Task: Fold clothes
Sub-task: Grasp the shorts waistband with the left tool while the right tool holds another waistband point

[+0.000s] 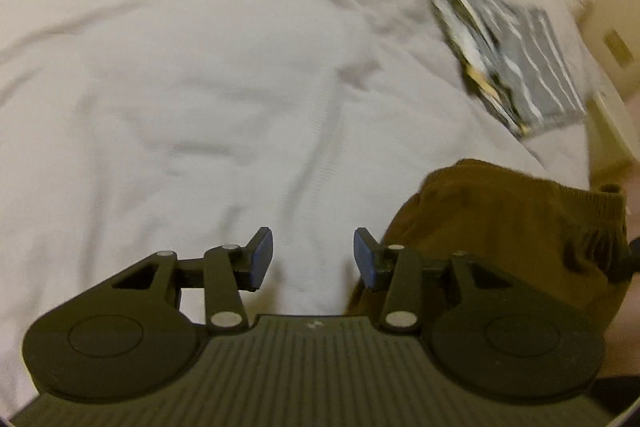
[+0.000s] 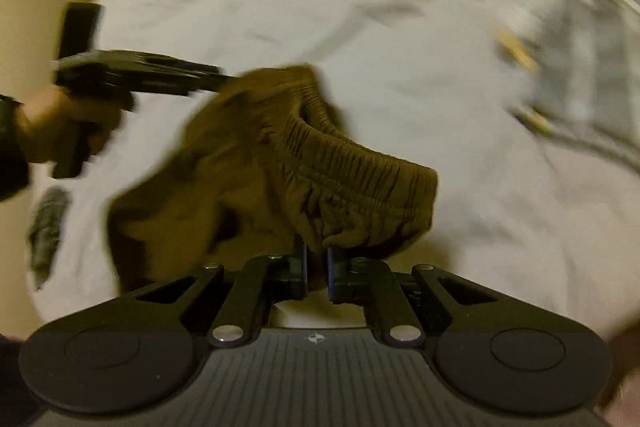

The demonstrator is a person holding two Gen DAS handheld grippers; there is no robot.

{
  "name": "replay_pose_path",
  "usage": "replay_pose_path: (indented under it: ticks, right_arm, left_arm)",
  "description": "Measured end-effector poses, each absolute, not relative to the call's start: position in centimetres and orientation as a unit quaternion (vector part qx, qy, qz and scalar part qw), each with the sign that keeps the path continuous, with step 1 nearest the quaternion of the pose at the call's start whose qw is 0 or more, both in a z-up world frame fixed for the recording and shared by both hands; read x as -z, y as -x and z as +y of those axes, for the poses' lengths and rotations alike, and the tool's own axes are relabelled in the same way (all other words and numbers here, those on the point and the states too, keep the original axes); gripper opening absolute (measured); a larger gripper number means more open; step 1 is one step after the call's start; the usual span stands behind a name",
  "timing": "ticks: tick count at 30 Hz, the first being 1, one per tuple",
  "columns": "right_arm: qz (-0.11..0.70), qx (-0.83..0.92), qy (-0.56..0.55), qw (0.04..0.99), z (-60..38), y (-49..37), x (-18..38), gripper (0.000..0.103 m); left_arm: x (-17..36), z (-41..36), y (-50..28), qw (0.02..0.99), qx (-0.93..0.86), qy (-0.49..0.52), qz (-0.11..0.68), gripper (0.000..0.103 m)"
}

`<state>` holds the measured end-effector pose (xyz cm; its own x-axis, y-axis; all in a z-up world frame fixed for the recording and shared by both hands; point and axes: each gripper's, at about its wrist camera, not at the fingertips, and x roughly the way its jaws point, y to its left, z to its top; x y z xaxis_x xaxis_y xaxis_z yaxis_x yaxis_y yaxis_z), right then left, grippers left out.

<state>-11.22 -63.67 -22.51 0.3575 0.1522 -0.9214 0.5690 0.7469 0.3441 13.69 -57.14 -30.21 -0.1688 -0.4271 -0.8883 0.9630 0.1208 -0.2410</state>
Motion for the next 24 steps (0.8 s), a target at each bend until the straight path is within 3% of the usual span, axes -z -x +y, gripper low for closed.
replay_pose_path:
  ticks: [4, 10, 13, 14, 15, 24]
  right_arm:
    - [0.566, 0.206, -0.345, 0.72, -64.4, 15.0, 23.5, 0.008]
    - [0.569, 0.231, -0.354, 0.705, -64.3, 16.6, 24.5, 0.008]
    - [0.571, 0.227, -0.353, 0.706, -64.2, 16.5, 25.0, 0.008]
    - [0.571, 0.225, -0.35, 0.708, -64.1, 16.4, 24.9, 0.008]
    - [0.571, 0.223, -0.346, 0.71, -64.0, 16.3, 24.7, 0.008]
    - [0.53, 0.198, -0.285, 0.774, -65.2, 12.9, 19.8, 0.008]
  left_arm:
    - [32.2, -59.5, -10.9, 0.508, 0.638, -0.297, 0.497, 0.047]
    - [33.9, -60.4, -7.1, 0.424, 0.655, -0.303, 0.548, 0.047]
    - [33.7, -59.3, -5.8, 0.414, 0.654, -0.297, 0.559, 0.032]
    - [33.6, -58.9, -5.5, 0.415, 0.653, -0.295, 0.561, 0.023]
    - [33.4, -58.4, -5.2, 0.419, 0.653, -0.294, 0.559, 0.006]
    - [23.9, -50.1, -10.7, 0.63, 0.585, -0.219, 0.462, 0.005]
